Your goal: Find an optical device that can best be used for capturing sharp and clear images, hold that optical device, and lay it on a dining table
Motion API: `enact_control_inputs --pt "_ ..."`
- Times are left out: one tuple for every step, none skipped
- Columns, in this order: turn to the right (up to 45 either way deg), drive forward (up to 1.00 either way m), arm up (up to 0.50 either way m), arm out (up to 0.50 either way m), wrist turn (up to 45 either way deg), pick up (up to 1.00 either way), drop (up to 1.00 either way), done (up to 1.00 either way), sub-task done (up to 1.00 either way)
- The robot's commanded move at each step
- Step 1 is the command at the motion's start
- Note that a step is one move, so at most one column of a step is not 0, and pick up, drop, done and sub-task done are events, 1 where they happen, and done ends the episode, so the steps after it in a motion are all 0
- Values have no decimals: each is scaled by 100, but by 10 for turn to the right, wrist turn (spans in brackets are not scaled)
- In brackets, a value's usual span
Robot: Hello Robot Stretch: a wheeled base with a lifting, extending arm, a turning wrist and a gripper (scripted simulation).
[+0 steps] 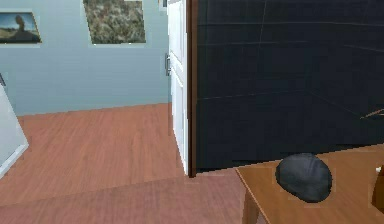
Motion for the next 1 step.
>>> enact_control_inputs --pt "0 0 0 0 30 0 0 0 0"
